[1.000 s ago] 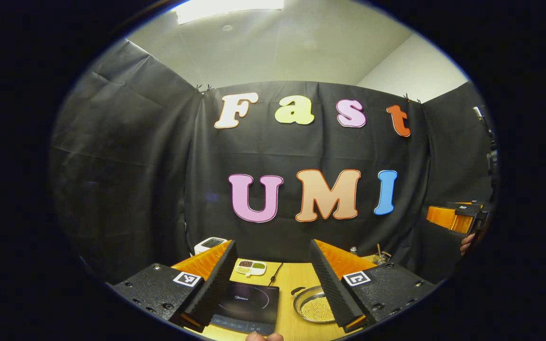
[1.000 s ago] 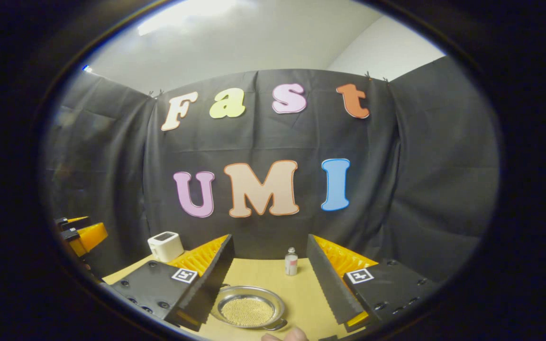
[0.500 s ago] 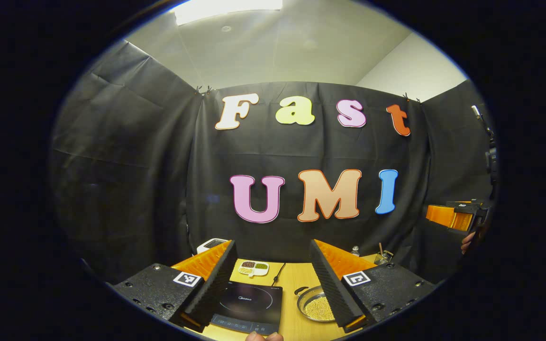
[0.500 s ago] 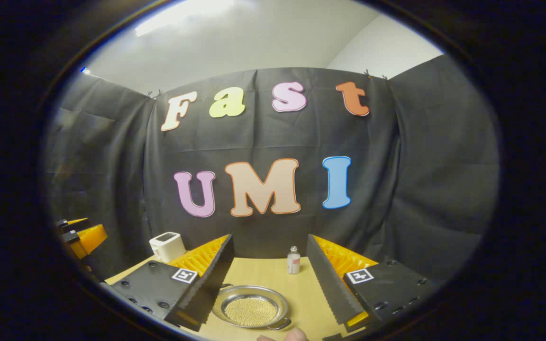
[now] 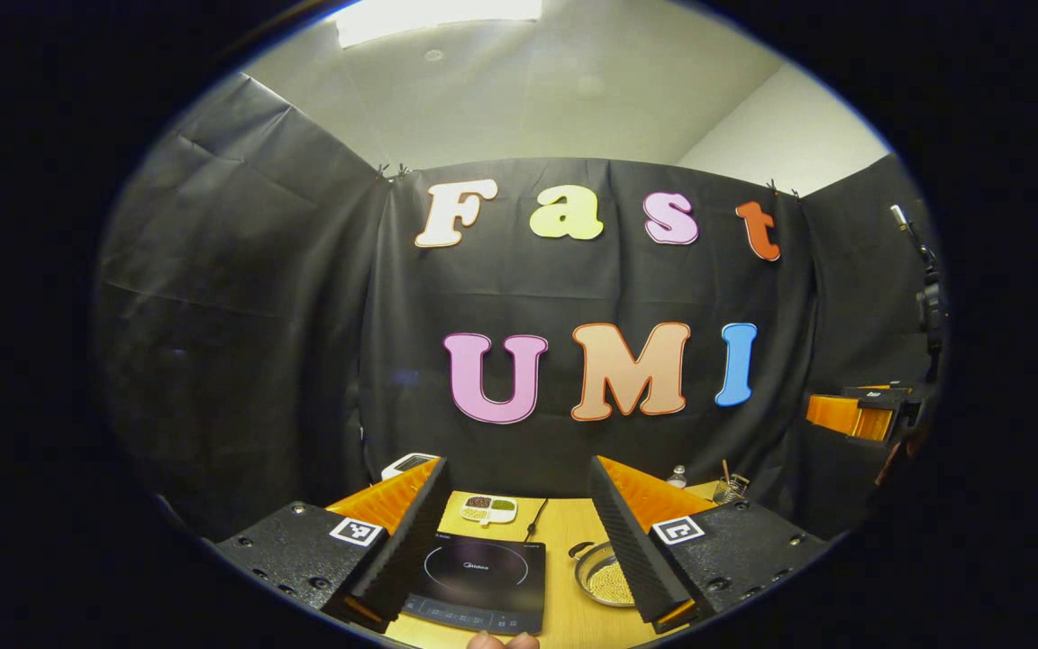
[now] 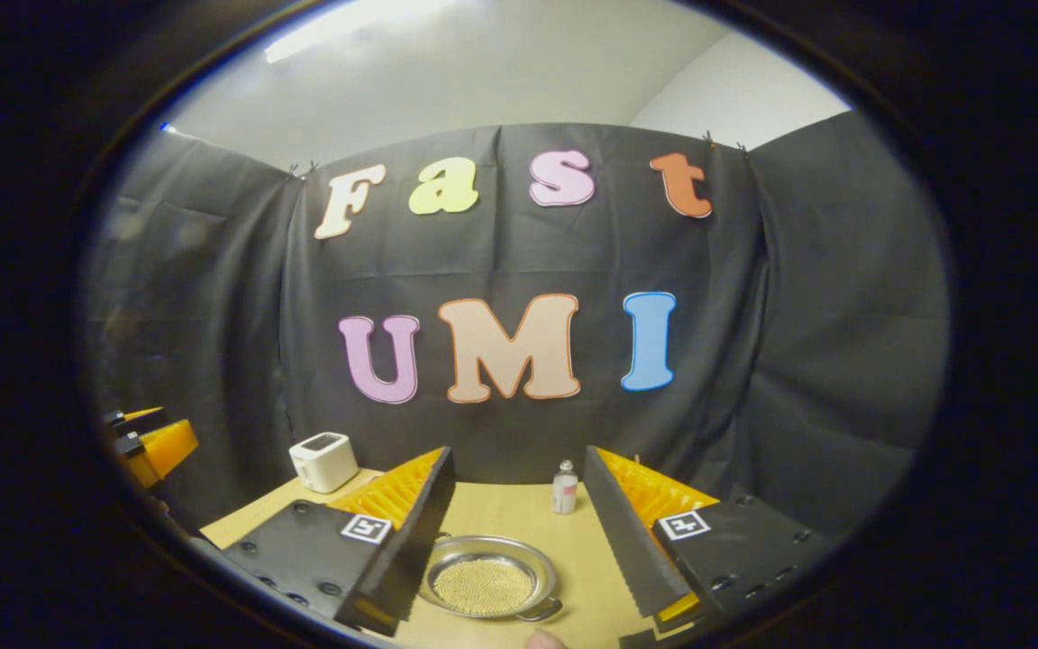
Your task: First push the handle of the pot to place it horizontally, then grasp the pot with both hands and set it on the induction cooktop.
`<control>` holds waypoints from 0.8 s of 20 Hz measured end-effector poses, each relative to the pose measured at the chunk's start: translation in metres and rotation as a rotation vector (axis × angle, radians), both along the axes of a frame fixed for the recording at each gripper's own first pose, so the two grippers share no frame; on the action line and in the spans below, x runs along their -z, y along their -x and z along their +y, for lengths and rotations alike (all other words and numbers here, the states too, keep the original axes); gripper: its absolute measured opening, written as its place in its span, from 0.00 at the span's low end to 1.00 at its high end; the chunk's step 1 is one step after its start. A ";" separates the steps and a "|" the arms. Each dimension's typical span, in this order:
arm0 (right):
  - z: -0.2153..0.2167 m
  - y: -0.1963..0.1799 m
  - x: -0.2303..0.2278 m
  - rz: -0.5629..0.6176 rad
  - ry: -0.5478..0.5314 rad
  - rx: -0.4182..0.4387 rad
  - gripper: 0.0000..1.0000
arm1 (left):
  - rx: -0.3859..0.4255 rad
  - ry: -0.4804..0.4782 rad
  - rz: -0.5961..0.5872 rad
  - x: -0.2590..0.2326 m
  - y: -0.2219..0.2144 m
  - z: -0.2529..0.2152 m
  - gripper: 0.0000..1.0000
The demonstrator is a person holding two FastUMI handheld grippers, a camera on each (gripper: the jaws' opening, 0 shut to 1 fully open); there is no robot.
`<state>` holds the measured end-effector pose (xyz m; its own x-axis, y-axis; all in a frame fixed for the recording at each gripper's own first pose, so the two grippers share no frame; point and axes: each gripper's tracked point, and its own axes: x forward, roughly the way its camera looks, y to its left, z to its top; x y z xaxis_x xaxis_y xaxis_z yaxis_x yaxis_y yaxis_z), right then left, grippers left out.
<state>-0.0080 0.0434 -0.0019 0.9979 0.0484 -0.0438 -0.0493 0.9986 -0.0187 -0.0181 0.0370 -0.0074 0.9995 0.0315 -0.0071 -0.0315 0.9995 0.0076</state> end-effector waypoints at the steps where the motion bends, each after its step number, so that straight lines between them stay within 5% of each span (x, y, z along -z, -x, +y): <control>1: 0.003 0.001 0.004 0.008 -0.001 -0.002 0.83 | 0.002 0.002 -0.002 -0.001 0.001 0.001 0.92; 3: 0.011 0.006 0.008 0.027 0.001 -0.014 0.82 | 0.010 0.005 -0.003 -0.001 0.005 0.005 0.93; 5: 0.016 0.006 0.014 0.040 0.000 -0.015 0.59 | 0.017 0.006 -0.002 0.000 0.009 0.010 0.93; 7: 0.014 0.013 0.018 0.043 0.014 0.010 0.58 | 0.022 0.010 0.000 0.002 0.012 0.014 0.93; 9: 0.014 0.017 0.018 0.042 0.028 0.031 0.23 | 0.028 0.016 -0.001 0.001 0.015 0.018 0.92; 12: 0.024 0.020 0.028 0.068 0.009 0.002 0.19 | 0.031 0.021 0.006 0.006 0.017 0.023 0.92; 14: 0.023 0.016 0.037 0.098 -0.007 0.001 0.01 | 0.028 0.025 0.013 0.010 0.015 0.024 0.91; 16: 0.028 0.013 0.059 0.177 -0.042 -0.031 0.04 | 0.028 0.032 0.026 0.015 0.011 0.023 0.91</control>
